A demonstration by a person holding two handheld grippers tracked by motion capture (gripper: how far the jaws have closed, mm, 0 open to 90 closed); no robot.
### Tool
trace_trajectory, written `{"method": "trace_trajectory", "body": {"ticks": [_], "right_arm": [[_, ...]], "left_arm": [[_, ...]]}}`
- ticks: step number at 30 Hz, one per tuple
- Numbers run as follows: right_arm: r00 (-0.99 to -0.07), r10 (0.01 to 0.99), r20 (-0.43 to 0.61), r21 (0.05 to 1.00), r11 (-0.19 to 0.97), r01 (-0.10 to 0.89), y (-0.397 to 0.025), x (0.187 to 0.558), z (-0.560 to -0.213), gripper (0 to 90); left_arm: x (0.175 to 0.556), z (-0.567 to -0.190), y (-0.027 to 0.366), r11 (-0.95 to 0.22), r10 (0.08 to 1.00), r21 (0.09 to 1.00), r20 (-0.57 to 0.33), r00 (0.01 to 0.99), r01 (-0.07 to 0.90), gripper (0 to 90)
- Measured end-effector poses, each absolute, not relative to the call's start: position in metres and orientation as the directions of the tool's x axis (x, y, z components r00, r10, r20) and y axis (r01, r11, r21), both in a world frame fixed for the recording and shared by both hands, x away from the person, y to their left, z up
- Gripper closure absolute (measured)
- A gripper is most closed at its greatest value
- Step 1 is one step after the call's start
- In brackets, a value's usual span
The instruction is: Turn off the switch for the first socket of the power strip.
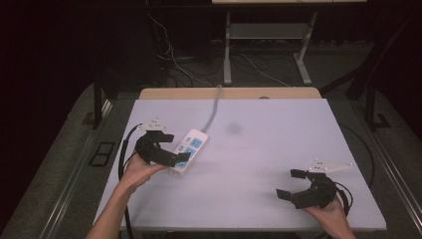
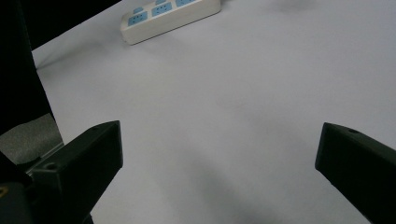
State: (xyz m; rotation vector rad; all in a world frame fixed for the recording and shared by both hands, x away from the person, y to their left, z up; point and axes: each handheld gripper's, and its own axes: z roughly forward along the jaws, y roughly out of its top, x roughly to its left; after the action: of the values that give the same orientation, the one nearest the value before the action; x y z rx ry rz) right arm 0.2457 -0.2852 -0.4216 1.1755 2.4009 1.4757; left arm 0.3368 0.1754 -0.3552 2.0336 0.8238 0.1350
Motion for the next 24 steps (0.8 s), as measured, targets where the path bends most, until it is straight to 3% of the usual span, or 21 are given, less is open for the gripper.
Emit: {"method": "trace_trajectory", "body": {"ticks": [24], "right_arm": [[-0.699, 0.649, 0.3, 0.792, 0.239, 0.562, -0.286, 0.246, -0.422, 0.6]], "left_arm": [[0.373, -0.365, 0.177, -0.419, 0.639, 0.726, -0.192, 0.745, 0.546, 0.0]]}}
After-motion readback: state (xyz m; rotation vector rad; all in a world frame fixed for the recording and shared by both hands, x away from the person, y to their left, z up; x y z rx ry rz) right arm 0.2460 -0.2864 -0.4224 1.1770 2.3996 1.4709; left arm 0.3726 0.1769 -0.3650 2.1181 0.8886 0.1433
